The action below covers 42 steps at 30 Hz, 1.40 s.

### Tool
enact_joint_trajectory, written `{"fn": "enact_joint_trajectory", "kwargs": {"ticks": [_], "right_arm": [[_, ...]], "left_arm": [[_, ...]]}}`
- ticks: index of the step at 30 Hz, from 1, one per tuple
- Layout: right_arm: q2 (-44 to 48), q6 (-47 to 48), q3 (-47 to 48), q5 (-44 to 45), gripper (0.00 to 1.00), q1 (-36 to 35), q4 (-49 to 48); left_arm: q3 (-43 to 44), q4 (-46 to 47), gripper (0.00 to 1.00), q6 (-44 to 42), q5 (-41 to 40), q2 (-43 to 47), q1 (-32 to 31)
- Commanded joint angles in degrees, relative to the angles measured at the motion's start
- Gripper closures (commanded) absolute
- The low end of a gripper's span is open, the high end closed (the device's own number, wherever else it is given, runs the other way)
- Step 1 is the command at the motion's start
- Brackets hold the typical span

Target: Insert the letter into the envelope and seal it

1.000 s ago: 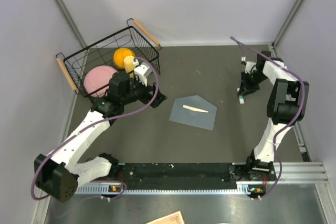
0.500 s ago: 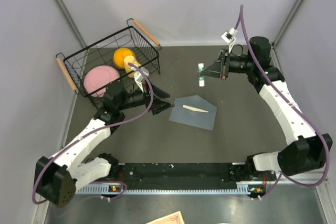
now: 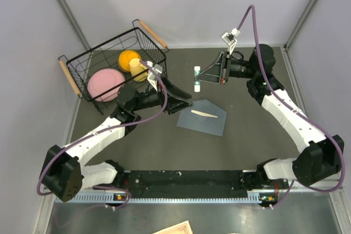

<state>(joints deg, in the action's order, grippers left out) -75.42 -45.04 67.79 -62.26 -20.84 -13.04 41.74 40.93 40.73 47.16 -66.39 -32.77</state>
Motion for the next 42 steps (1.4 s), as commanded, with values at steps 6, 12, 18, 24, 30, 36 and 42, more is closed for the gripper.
{"fn": "enact_joint_trajectory", "kwargs": {"ticks": [6, 12, 18, 24, 30, 36, 42], "right_arm": [[0.89, -6.64, -2.22, 0.12, 1.00, -2.36, -11.13], [1.59, -7.43, -3.72, 0.82, 1.00, -2.98, -11.92], [1.59, -9.19, -3.89, 0.82, 1.00, -3.24, -14.21], [1.68, -9.10, -4.16, 0.74, 1.00, -3.33, -13.86], [2.55, -8.49, -6.09, 0.65, 1.00, -3.33, -13.33], [2.64, -8.49, -6.18, 0.56, 1.00, -3.33, -13.33], [2.56, -8.58, -5.92, 1.26, 1.00, -3.33, -13.33]], "left_arm": [[6.25, 7.06, 0.42, 2.42, 0.49, -2.16, -2.12], [7.31, 5.83, 0.46, 3.13, -1.45, -2.95, -2.47], [7.66, 3.37, 0.52, 2.78, -3.73, -3.66, -2.64], [8.01, 3.37, 0.61, 2.51, -4.09, -4.10, -2.56], [7.48, 3.90, 0.58, 2.25, -2.42, -3.13, -2.91], [7.04, 3.81, 0.60, 2.34, -2.68, -3.13, -2.91], [7.13, 2.32, 0.85, 1.46, -3.30, -3.48, -2.91]]}}
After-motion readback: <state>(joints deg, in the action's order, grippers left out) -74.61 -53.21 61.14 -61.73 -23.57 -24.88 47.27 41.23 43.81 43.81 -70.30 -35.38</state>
